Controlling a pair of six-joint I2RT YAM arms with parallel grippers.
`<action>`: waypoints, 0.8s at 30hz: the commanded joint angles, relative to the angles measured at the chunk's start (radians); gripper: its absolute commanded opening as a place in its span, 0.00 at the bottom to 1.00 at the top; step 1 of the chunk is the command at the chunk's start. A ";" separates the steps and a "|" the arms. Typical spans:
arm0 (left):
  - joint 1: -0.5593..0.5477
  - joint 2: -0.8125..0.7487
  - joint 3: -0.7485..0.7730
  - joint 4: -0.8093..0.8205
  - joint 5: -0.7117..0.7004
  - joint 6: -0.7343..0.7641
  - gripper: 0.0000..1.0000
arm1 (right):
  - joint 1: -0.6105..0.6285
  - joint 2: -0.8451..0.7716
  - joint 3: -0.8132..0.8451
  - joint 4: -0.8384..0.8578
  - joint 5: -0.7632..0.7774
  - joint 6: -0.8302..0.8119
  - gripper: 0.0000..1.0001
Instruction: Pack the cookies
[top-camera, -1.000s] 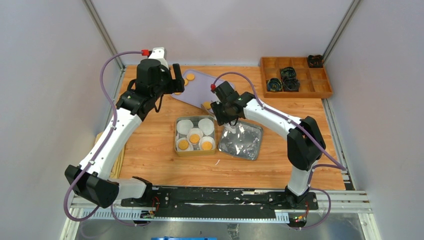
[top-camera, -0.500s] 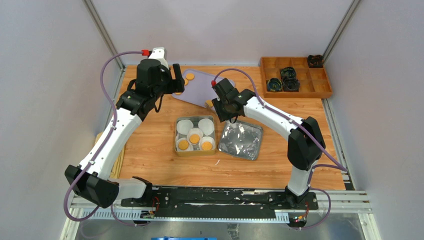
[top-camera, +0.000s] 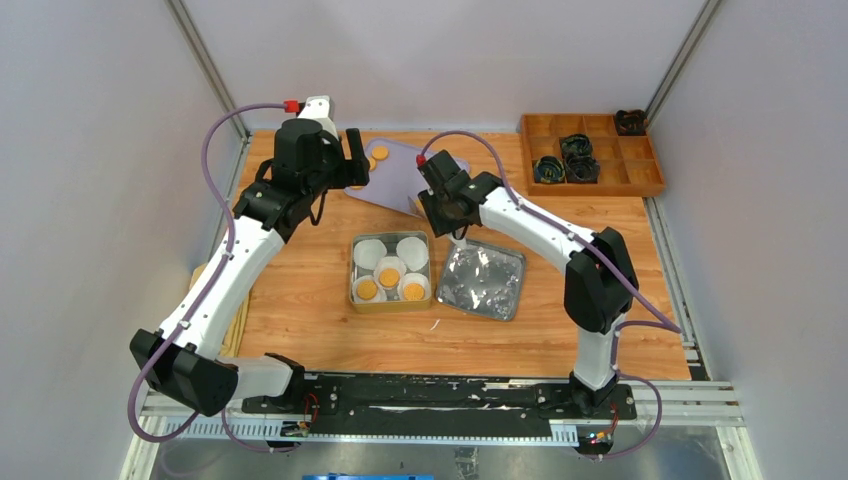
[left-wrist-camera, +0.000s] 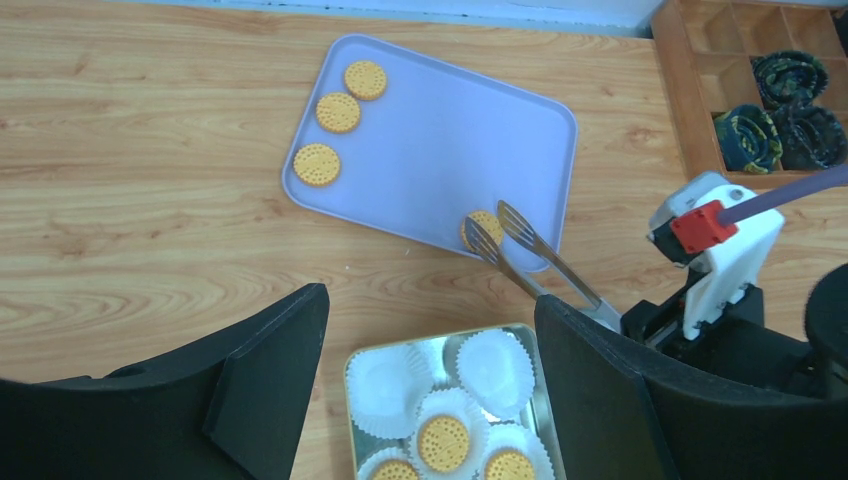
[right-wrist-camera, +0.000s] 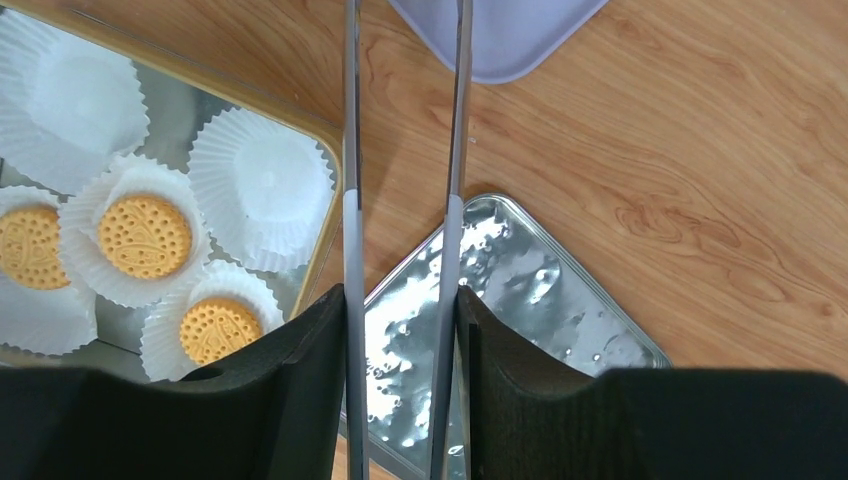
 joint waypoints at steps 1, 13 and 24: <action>-0.002 -0.010 -0.009 0.008 -0.001 0.004 0.81 | 0.012 0.040 0.035 -0.032 0.015 0.000 0.33; -0.002 -0.009 -0.004 0.006 -0.005 0.015 0.81 | 0.018 0.030 0.003 -0.035 -0.038 0.019 0.47; -0.002 -0.012 -0.011 0.007 0.002 0.014 0.81 | 0.019 0.048 0.020 -0.058 0.025 0.052 0.56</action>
